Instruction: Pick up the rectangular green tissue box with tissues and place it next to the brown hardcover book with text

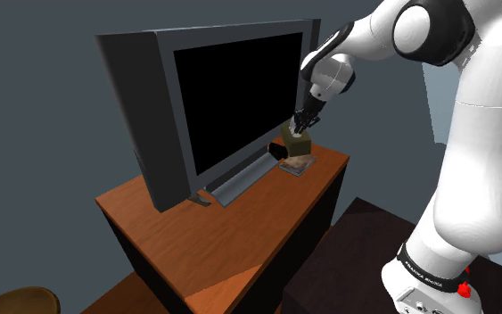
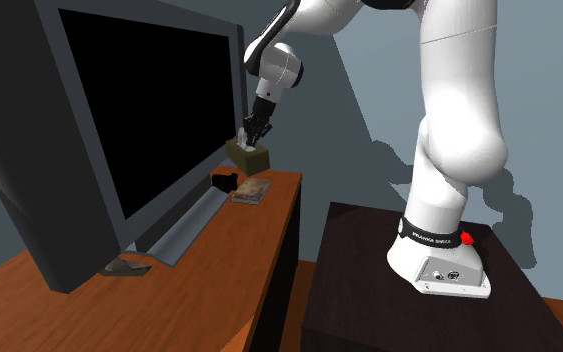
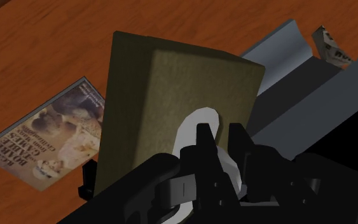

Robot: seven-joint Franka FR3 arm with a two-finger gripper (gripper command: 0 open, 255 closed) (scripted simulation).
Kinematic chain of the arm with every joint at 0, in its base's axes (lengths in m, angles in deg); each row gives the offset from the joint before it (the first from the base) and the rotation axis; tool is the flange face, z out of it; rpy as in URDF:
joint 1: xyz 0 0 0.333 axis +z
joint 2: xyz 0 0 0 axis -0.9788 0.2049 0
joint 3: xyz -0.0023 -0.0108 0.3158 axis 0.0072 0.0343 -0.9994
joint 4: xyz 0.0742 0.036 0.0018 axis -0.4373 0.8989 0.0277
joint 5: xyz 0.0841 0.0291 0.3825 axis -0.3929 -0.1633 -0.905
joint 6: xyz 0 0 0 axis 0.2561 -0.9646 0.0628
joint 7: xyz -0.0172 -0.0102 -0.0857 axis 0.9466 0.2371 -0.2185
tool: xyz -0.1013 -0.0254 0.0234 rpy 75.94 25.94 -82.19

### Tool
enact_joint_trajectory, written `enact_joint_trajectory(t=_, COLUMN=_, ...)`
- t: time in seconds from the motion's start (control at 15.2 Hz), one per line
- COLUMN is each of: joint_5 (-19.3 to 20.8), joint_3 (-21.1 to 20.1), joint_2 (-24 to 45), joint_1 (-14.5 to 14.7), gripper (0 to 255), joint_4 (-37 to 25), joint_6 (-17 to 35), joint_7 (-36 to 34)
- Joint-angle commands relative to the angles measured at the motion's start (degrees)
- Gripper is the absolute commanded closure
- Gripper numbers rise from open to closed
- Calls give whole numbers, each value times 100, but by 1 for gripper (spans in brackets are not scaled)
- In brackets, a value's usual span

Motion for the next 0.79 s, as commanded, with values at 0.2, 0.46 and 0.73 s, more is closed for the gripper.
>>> enact_joint_trajectory(t=0.2, joint_5=-317, joint_3=-95, joint_2=274, joint_1=-89, gripper=255, joint_4=44, joint_6=186, joint_7=308)
enact_joint_trajectory(t=0.46, joint_5=-574, joint_3=-190, joint_2=492, joint_1=-156, gripper=255, joint_4=75, joint_6=339, joint_7=542)
enact_joint_trajectory(t=0.73, joint_5=-835, joint_3=-296, joint_2=720, joint_1=-233, gripper=255, joint_4=85, joint_6=481, joint_7=778)
